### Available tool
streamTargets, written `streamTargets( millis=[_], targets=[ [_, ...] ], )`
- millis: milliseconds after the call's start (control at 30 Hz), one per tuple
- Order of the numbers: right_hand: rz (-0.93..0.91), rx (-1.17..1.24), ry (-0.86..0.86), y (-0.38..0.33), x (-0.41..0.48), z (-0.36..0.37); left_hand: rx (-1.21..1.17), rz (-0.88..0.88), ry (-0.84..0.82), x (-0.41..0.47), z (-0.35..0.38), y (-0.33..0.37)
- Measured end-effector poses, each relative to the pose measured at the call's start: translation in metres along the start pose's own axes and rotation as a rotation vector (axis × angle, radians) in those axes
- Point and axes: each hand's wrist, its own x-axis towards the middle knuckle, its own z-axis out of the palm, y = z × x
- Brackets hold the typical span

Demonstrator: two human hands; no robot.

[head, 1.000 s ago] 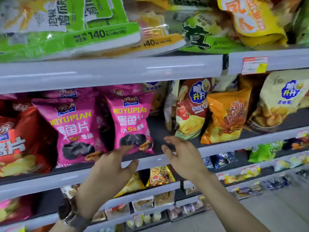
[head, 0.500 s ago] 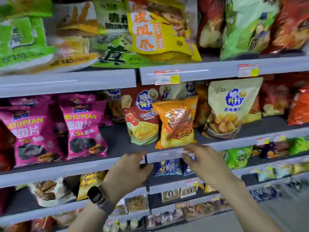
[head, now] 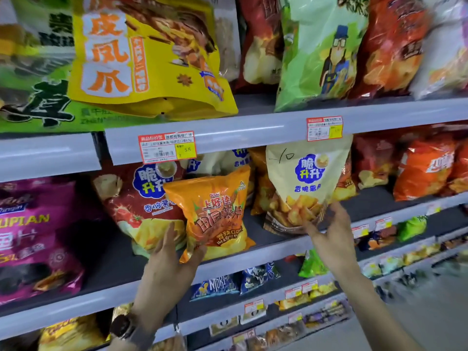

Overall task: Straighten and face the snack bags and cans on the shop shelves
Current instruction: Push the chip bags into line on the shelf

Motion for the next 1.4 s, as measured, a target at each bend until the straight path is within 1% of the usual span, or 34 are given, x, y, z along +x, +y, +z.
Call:
streamTargets(
  millis=[67, 100, 167, 300, 400, 467, 567, 733, 833, 933, 1000, 1133, 1300, 1400],
  targets=[
    [0.123, 0.182, -0.039, 0.007, 0.024, -0.004, -0.052, -0.004, 0.022, 0.007, 0.009, -0.003],
    [0.164, 0.289, -0.088, 0.012, 0.035, -0.005, -0.076, -0.006, 0.031, 0.01, 0.014, -0.004],
    [0.18, 0.417, -0.178, 0.022, 0.056, -0.008, -0.114, -0.009, 0.049, 0.014, 0.02, -0.004],
    [0.101, 0.454, -0.339, 0.029, 0.083, -0.025, -0.125, -0.033, 0.061, 0.022, 0.036, 0.003],
    [0.044, 0.483, -0.455, 0.039, 0.097, -0.034, -0.203, -0.054, 0.103, 0.025, 0.046, 0.008],
    [0.04, 0.48, -0.511, 0.046, 0.106, -0.033, -0.257, -0.065, 0.129, 0.027, 0.052, 0.011],
    [0.045, 0.448, -0.579, 0.058, 0.118, -0.025, -0.26, -0.079, 0.198, 0.023, 0.06, 0.023],
    [-0.006, 0.461, -0.557, 0.069, 0.129, -0.01, -0.28, -0.137, 0.363, 0.014, 0.07, 0.049],
    [-0.034, 0.478, -0.538, 0.076, 0.133, -0.004, -0.289, -0.136, 0.451, 0.002, 0.077, 0.065],
    [-0.056, 0.507, -0.576, 0.07, 0.128, 0.005, -0.272, -0.152, 0.524, -0.017, 0.08, 0.07],
    [-0.08, 0.525, -0.625, 0.062, 0.121, 0.014, -0.236, -0.182, 0.562, -0.033, 0.081, 0.064],
    [-0.138, 0.533, -0.707, 0.035, 0.103, 0.041, -0.237, -0.217, 0.668, -0.067, 0.074, 0.061],
    [-0.152, 0.571, -0.756, -0.006, 0.078, 0.078, -0.245, -0.26, 0.771, -0.105, 0.047, 0.053],
    [-0.149, 0.565, -0.773, -0.02, 0.068, 0.096, -0.247, -0.275, 0.798, -0.124, 0.034, 0.051]
  ],
)
